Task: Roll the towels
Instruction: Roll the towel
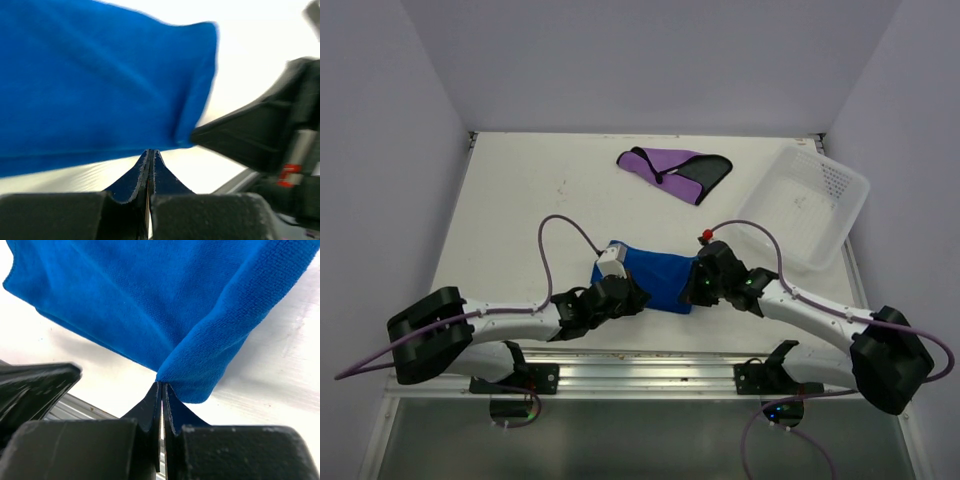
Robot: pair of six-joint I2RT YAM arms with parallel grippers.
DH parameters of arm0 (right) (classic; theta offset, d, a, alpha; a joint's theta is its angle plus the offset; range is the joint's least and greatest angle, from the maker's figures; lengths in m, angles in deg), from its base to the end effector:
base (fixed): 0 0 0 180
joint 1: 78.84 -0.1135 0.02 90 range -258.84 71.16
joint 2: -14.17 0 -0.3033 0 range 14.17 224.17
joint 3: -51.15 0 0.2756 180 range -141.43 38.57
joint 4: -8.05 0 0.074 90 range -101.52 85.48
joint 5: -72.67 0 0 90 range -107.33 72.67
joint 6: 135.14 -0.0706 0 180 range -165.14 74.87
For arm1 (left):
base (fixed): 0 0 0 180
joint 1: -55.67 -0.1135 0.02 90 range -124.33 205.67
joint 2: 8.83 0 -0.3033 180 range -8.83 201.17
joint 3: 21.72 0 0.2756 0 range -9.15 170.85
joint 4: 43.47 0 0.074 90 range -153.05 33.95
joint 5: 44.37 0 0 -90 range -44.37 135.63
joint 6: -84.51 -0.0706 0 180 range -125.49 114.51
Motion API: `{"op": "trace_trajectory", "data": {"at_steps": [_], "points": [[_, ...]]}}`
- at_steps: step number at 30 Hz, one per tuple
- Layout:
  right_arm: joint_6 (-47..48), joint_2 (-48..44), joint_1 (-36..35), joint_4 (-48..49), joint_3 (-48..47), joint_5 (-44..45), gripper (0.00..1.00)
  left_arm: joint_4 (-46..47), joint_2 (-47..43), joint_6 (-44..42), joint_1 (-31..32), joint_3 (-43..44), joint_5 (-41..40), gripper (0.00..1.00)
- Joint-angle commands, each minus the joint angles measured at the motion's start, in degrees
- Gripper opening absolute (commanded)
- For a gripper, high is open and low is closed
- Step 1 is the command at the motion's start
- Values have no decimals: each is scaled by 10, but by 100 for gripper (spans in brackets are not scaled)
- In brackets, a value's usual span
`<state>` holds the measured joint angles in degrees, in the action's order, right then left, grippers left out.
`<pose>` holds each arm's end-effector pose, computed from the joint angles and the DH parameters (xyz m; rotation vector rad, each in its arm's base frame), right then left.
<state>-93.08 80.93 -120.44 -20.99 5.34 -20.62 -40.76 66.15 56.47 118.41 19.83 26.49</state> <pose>0.1847 0.1694 0.1830 0.1163 2.5901 0.7176 0.1545 -0.2493 0.1827 -0.1974 2.2168 -0.9433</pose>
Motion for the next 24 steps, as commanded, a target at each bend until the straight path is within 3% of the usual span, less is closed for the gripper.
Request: {"op": "trace_trajectory", "data": {"at_steps": [1,22,24], "points": [[9,13,-11,28,-3,-25,0,-25,5,1,3,-25,-28,0],[-28,83,-43,76,33,2,0,52,33,1,10,-13,16,0],[-39,90,-42,73,33,4,6,87,41,-2,11,-19,39,0]]}}
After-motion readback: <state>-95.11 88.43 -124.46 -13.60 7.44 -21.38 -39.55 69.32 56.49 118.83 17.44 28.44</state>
